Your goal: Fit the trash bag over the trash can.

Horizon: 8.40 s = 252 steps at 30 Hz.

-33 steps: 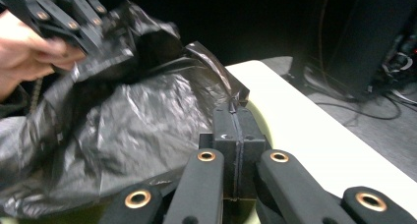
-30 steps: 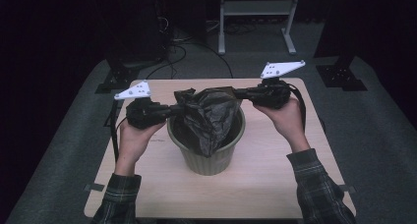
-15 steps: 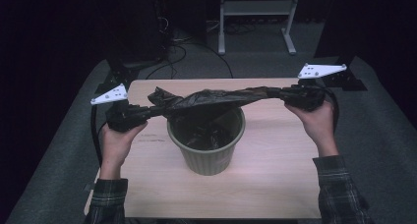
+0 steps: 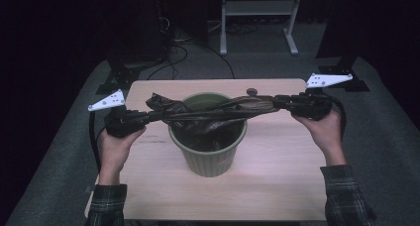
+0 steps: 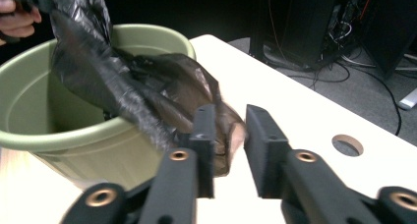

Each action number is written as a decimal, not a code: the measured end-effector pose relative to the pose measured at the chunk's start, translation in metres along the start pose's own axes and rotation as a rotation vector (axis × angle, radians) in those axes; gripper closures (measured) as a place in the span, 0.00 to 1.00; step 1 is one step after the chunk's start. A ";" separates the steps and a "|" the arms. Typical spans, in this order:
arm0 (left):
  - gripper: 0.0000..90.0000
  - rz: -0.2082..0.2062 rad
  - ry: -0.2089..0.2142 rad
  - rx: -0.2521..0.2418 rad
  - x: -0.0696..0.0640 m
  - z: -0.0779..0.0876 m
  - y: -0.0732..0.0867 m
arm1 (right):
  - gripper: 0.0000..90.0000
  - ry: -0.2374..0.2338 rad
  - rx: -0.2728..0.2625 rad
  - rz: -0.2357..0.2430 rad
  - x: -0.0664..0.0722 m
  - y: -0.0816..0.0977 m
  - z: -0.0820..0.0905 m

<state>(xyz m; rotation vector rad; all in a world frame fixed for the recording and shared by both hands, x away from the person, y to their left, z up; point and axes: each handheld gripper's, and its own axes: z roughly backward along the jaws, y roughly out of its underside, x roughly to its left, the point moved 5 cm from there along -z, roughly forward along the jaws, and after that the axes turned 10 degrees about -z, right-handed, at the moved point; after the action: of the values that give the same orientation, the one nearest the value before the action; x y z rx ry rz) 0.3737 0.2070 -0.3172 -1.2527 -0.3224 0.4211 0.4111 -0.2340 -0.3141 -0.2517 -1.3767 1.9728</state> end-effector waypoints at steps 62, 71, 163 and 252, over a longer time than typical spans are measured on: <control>0.97 -0.031 0.038 -0.003 -0.009 -0.011 -0.007 | 1.00 -0.190 0.037 0.143 0.072 -0.033 -0.066; 0.99 -0.030 0.035 0.010 -0.008 -0.007 -0.004 | 1.00 -0.099 -0.010 0.091 0.045 -0.037 -0.054; 1.00 -0.086 -0.082 0.145 0.002 -0.069 -0.039 | 0.69 -0.137 -0.053 0.086 0.058 -0.056 -0.057; 1.00 0.053 -0.213 0.093 0.022 0.001 0.001 | 0.57 -0.136 -0.059 0.165 0.049 -0.036 -0.004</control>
<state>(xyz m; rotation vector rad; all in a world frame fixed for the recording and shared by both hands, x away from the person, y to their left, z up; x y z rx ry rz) 0.3924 0.2182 -0.3173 -1.1294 -0.4467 0.6104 0.3926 -0.1926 -0.2731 -0.2699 -1.5459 2.1191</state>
